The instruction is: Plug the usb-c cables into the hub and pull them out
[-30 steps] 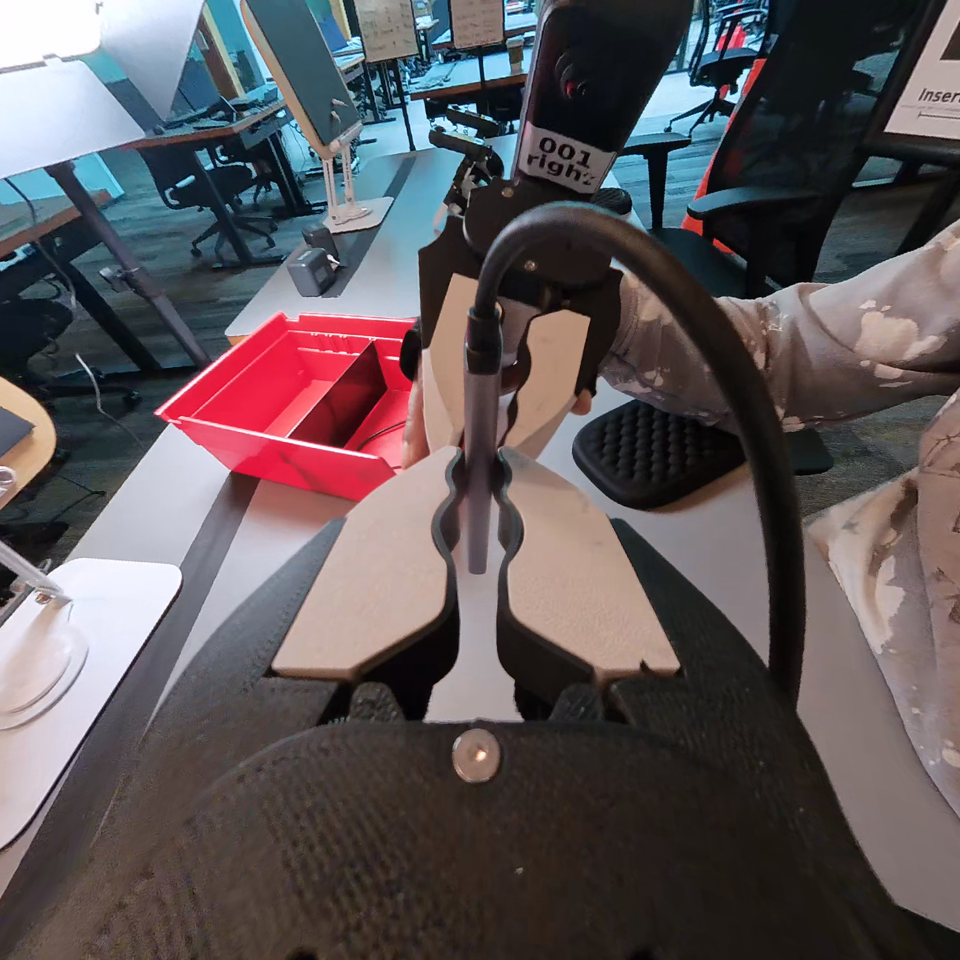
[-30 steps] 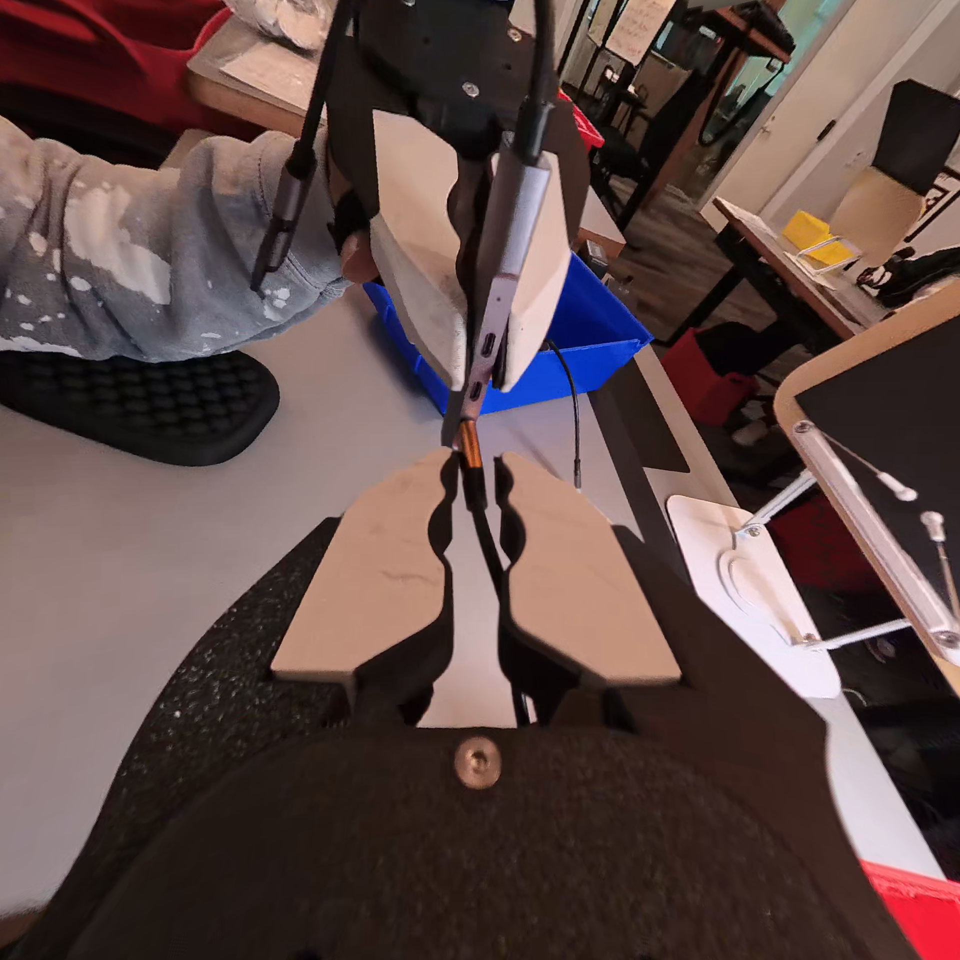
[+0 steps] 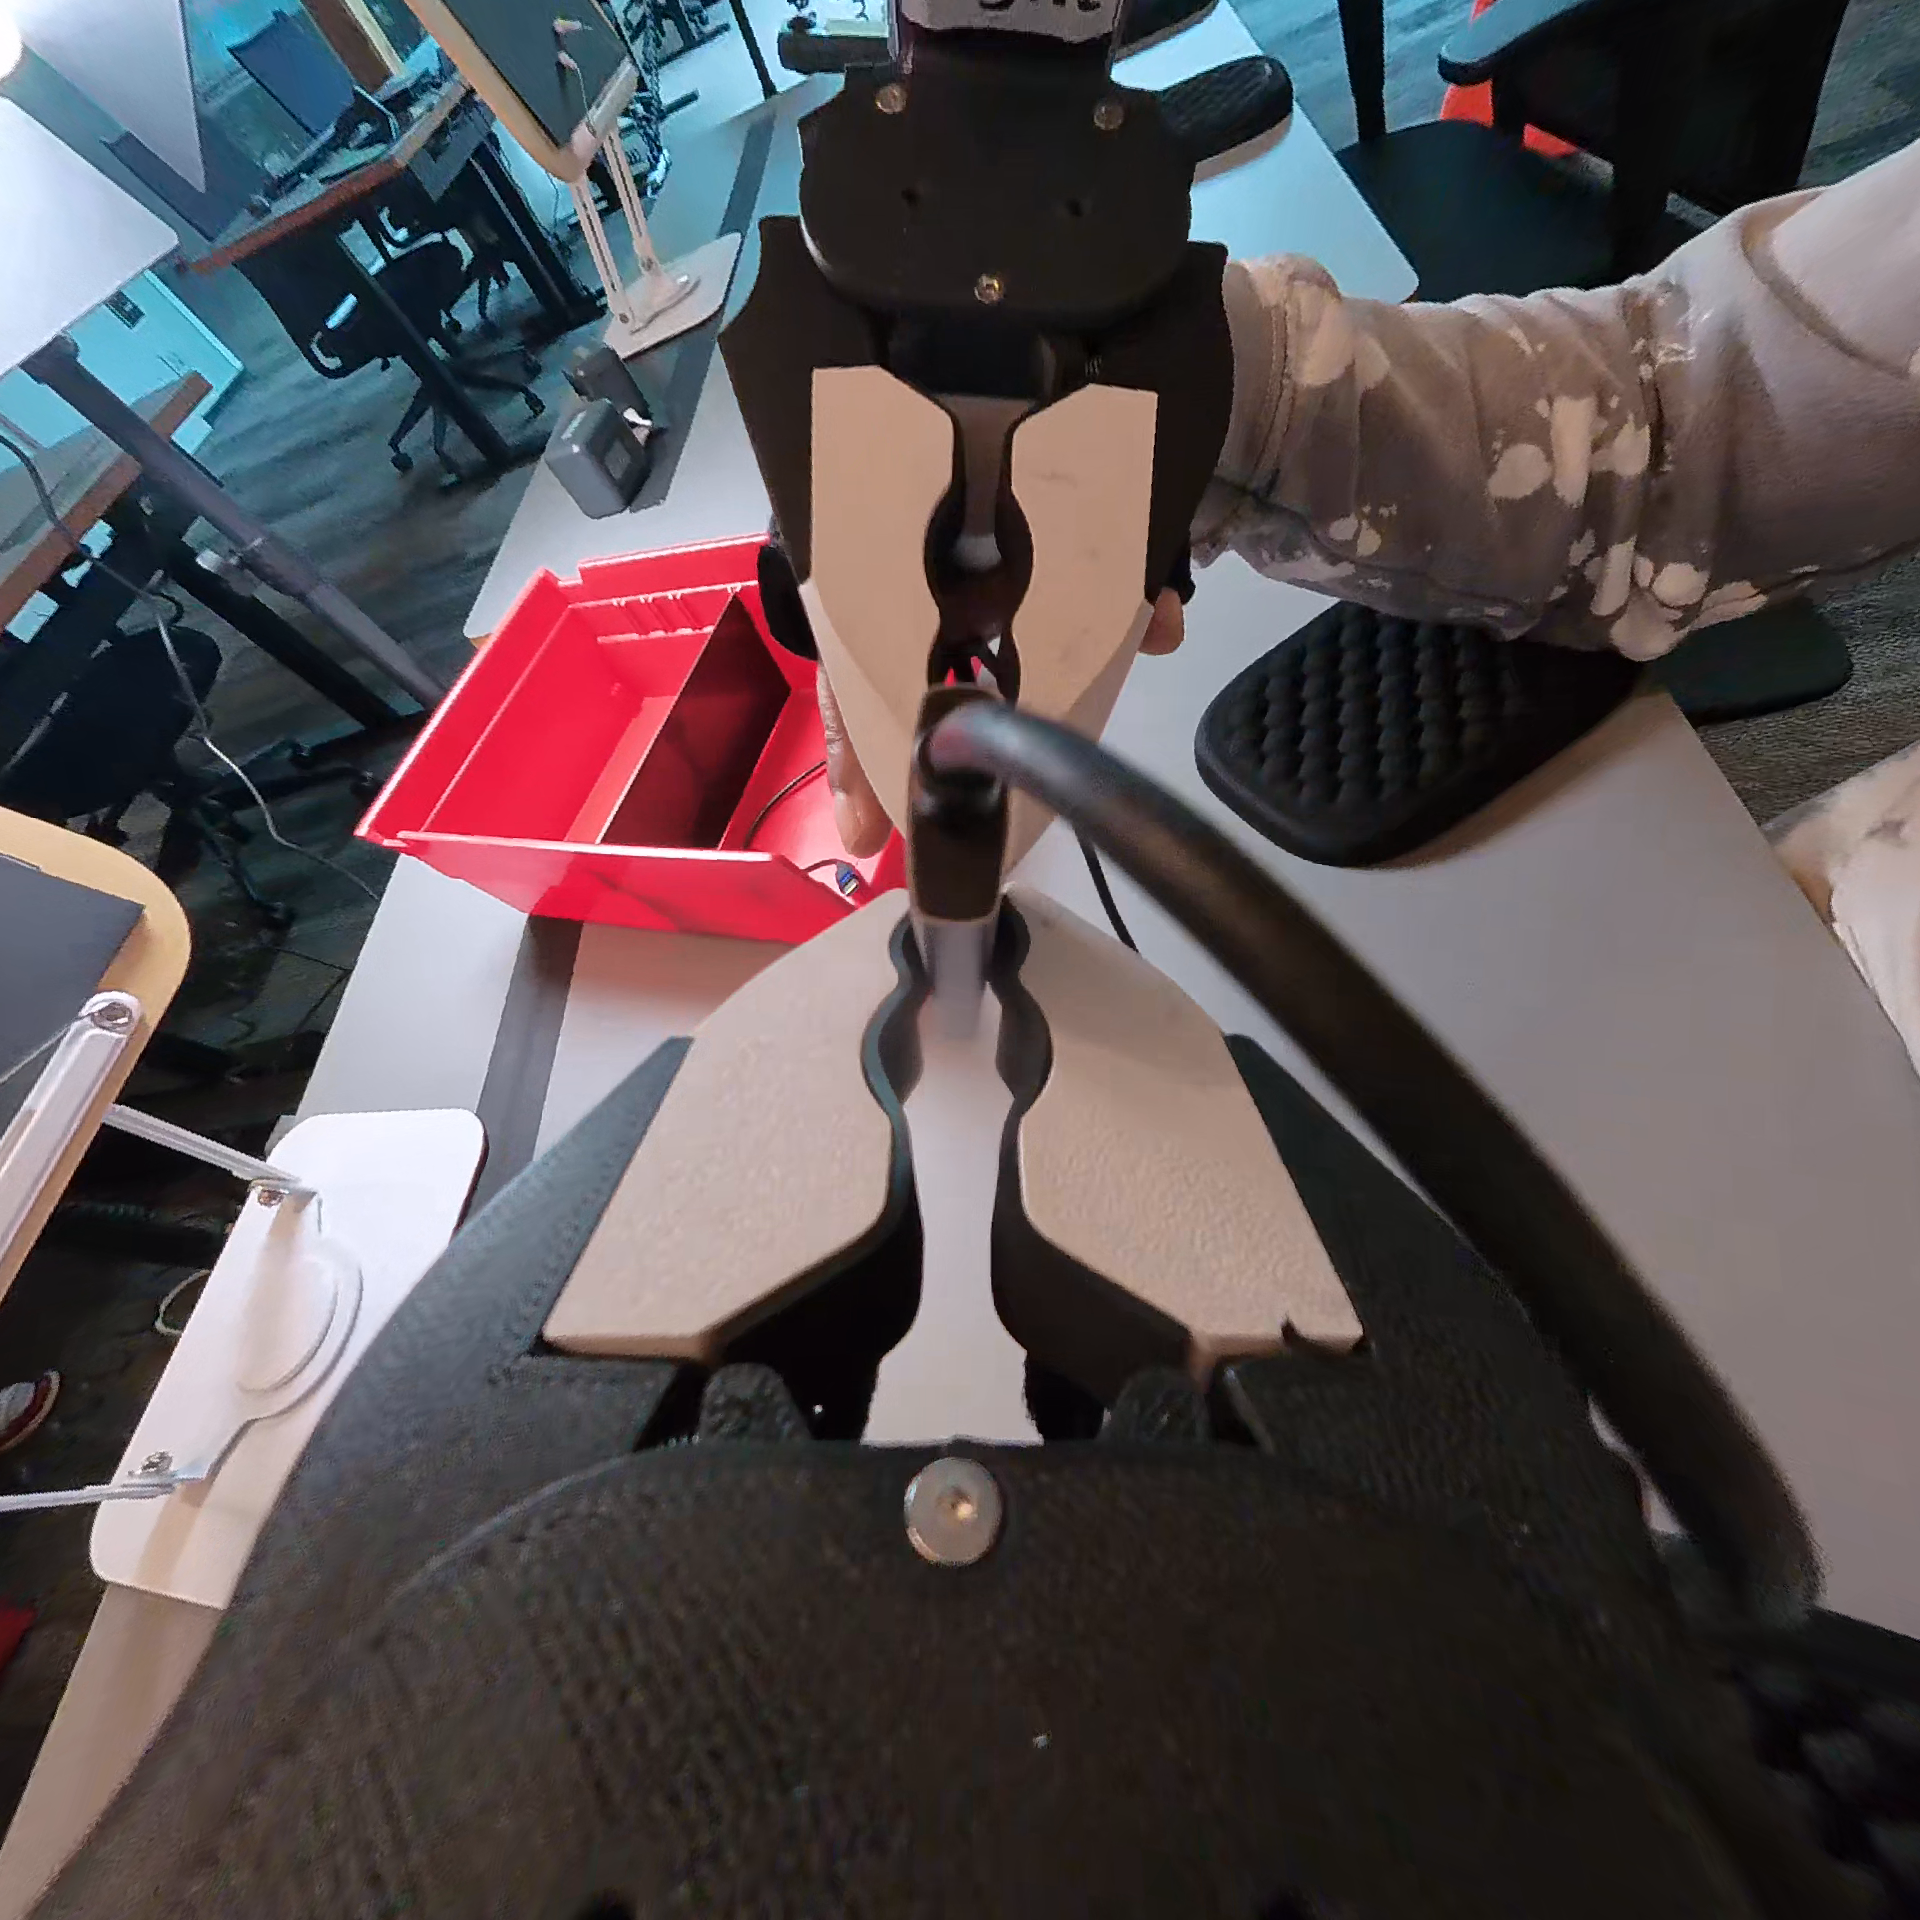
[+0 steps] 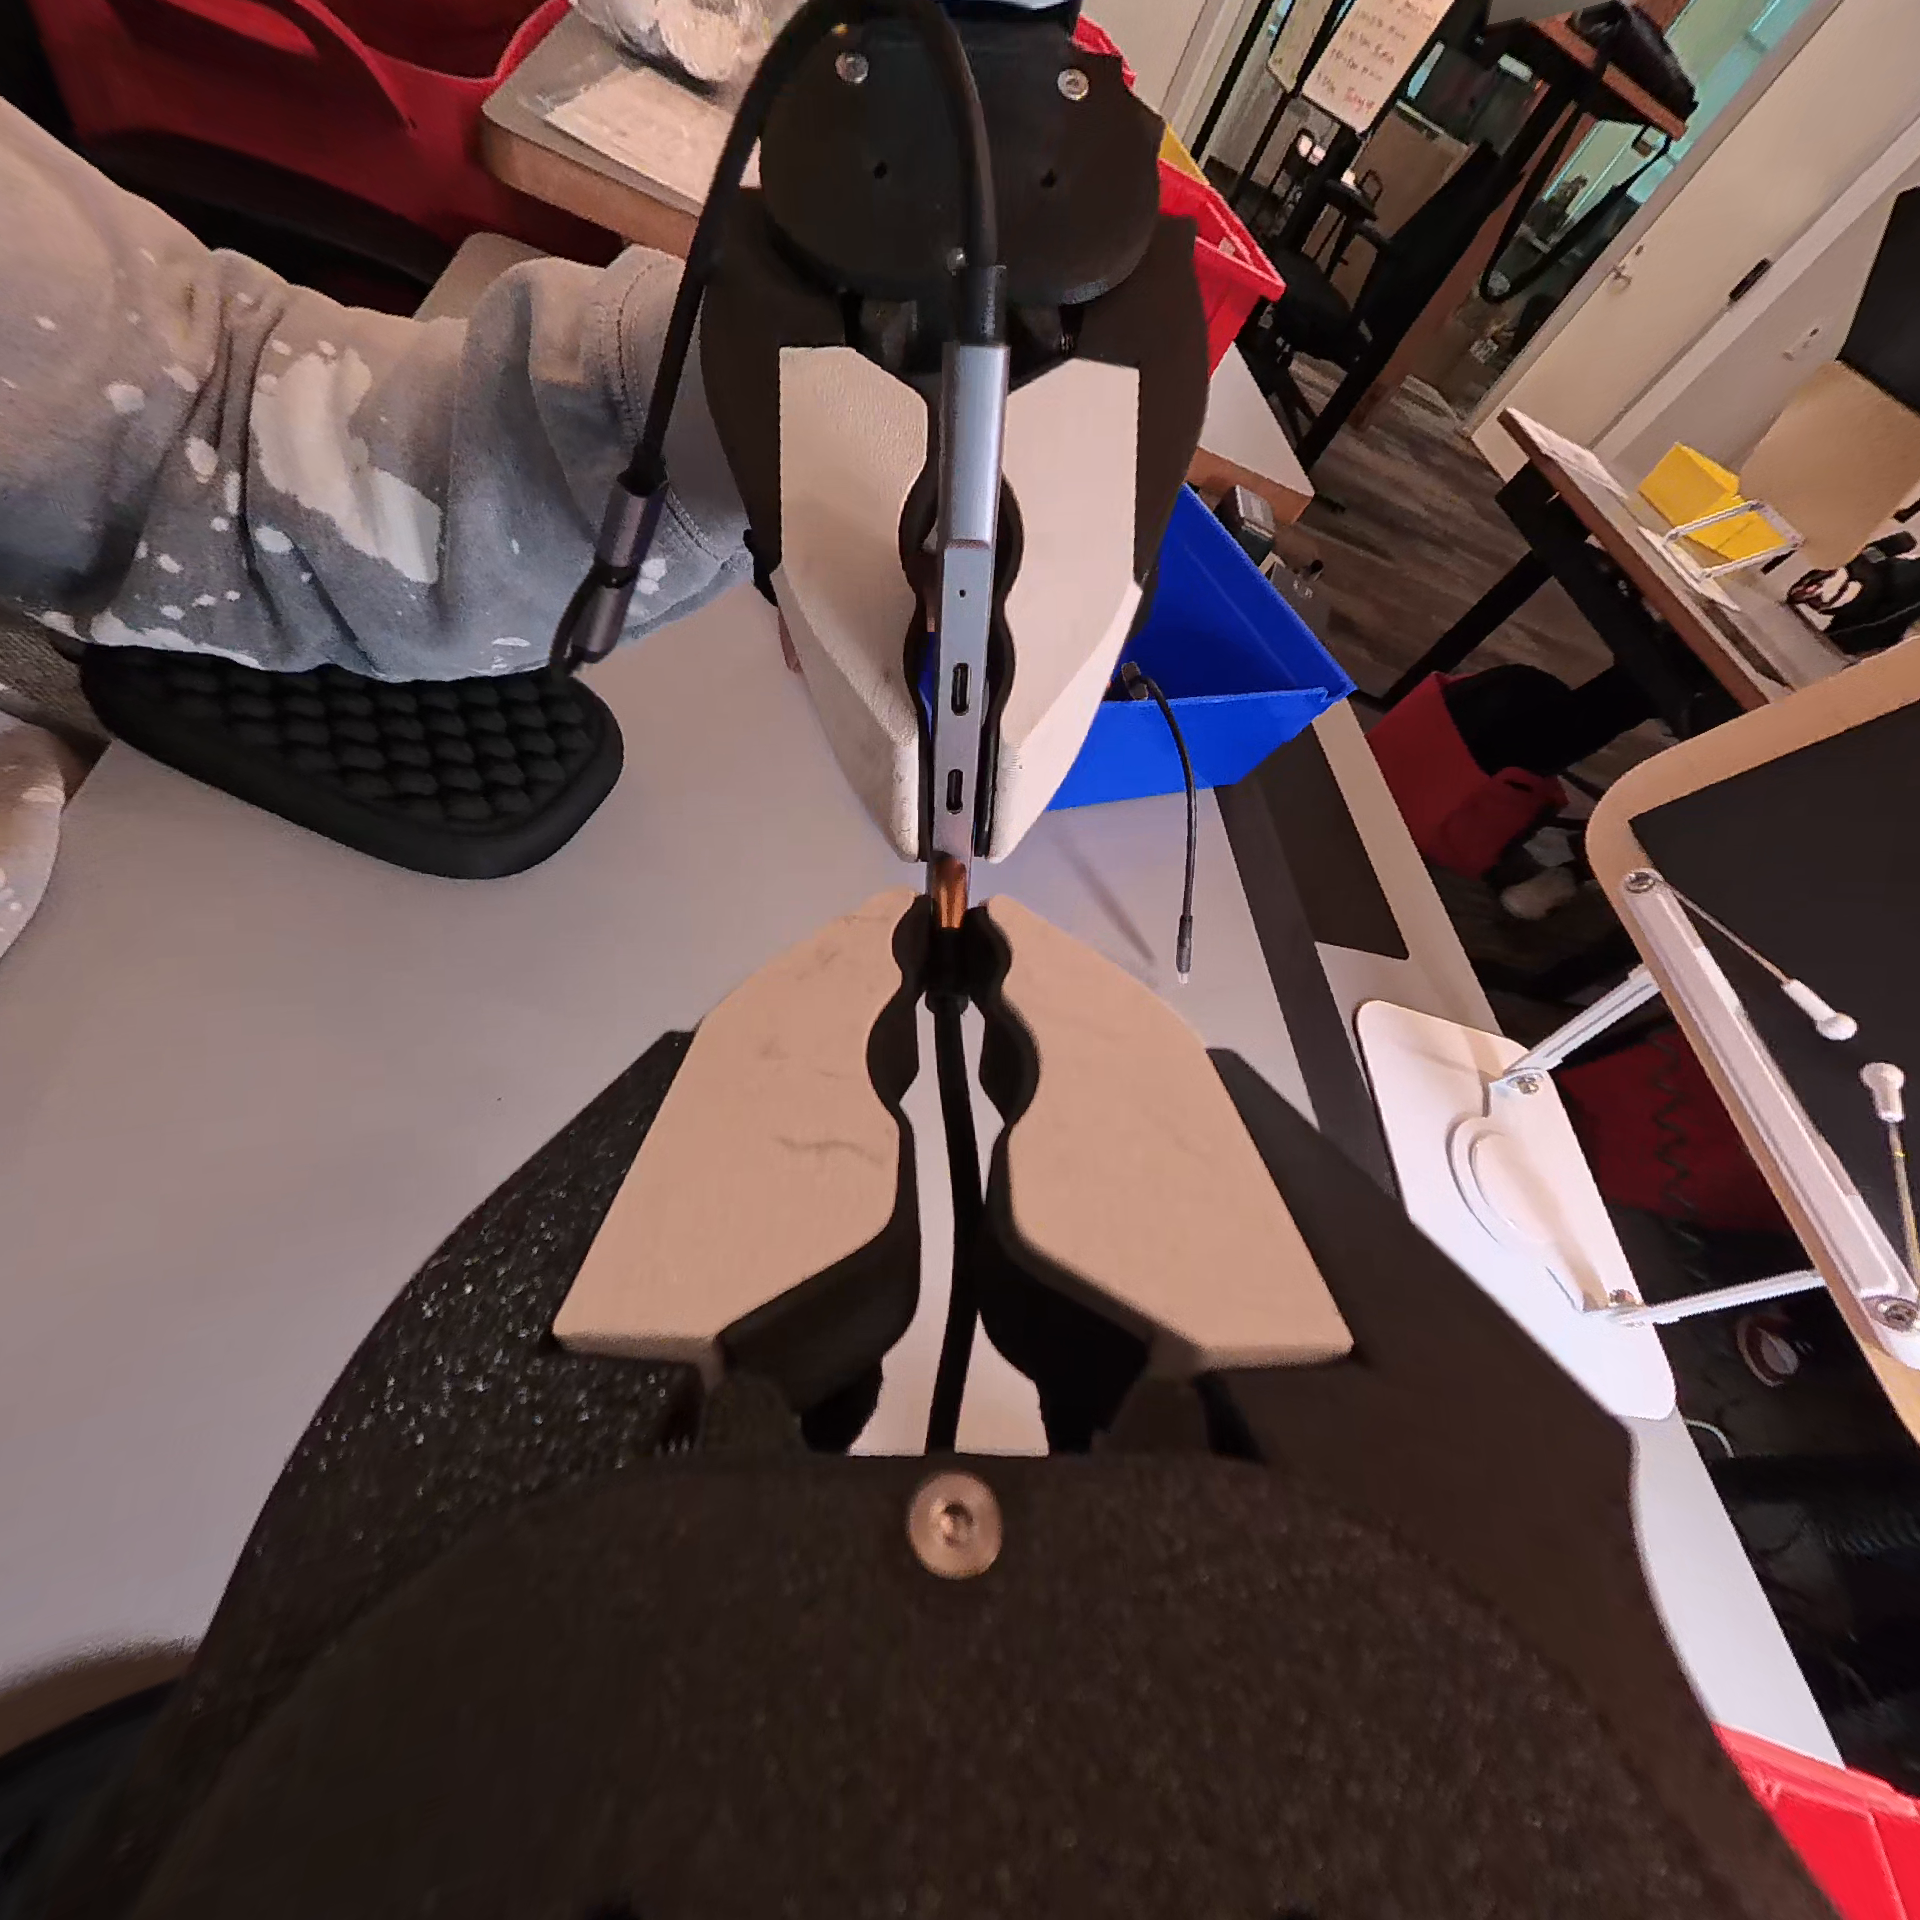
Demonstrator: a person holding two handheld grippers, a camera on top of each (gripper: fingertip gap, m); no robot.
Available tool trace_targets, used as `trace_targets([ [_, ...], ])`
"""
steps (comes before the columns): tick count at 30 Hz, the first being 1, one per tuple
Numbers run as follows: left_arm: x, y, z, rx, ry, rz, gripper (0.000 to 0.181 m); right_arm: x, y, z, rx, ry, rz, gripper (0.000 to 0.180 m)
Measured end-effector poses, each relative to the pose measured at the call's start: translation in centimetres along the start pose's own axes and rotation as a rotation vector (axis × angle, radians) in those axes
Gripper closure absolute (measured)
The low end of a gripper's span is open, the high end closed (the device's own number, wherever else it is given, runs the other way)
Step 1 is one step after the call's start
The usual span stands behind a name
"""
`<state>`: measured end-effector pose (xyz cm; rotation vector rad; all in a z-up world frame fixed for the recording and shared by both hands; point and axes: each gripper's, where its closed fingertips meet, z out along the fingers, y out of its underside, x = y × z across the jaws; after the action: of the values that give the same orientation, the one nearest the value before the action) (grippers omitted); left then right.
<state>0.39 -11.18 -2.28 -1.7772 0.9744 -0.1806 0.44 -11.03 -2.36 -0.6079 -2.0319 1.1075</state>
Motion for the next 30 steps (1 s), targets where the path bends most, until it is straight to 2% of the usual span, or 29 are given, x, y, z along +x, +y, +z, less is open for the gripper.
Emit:
trace_targets([
  [21, 0.6, 0.2, 1.0, -0.027, 0.050, -0.002, 0.170, -0.6, 0.9, -1.2, -0.050, 0.017, -0.005, 0.172],
  [30, 0.9, -0.1, 2.0, -0.036, 0.060, -0.004, 0.171, -0.9, 1.3, -2.2, -0.151, 0.051, -0.041, 0.172],
])
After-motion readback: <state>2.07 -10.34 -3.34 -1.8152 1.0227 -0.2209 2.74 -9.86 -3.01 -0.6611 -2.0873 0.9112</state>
